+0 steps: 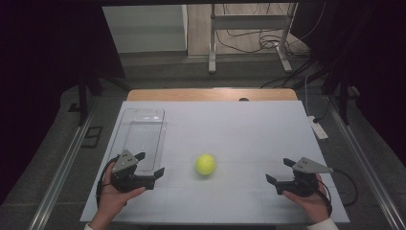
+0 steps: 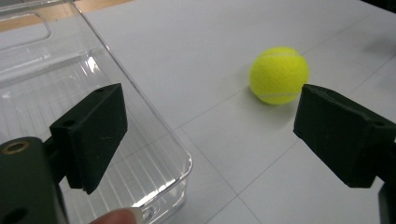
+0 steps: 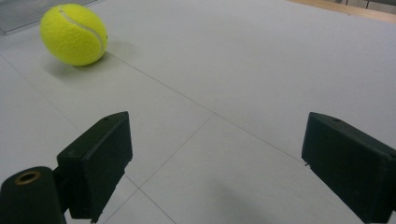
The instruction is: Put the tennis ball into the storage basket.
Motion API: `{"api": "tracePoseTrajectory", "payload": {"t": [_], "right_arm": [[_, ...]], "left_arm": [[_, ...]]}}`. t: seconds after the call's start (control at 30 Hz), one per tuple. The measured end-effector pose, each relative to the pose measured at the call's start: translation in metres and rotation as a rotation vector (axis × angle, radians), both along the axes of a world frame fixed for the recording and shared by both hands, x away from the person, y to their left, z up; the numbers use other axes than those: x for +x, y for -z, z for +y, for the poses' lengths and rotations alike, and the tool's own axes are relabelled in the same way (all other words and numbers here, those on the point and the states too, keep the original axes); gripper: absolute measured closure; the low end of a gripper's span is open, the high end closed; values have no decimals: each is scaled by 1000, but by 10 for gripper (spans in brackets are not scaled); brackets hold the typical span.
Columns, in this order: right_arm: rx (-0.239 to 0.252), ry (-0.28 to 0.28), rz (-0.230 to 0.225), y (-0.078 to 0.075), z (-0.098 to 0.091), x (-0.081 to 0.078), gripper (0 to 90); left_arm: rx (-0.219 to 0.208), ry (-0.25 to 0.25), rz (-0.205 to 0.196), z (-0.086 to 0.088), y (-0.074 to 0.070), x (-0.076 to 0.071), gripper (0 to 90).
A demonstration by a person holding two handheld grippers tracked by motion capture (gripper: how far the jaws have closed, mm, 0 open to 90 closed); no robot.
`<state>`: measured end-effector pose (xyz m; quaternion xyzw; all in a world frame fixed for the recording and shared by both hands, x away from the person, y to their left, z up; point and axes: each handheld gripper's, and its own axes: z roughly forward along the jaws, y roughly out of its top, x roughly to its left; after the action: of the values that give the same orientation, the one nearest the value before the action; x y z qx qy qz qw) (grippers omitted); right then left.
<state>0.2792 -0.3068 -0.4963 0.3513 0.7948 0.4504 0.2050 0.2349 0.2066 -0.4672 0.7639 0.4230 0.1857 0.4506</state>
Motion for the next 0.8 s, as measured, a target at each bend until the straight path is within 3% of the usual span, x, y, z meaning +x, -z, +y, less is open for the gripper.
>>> {"api": "tracePoseTrajectory", "payload": {"t": [0.8], "right_arm": [[-2, -5, 1, 1, 1, 0, 96]], "left_arm": [[-5, 32, 11, -7, -10, 7, 109]]}}
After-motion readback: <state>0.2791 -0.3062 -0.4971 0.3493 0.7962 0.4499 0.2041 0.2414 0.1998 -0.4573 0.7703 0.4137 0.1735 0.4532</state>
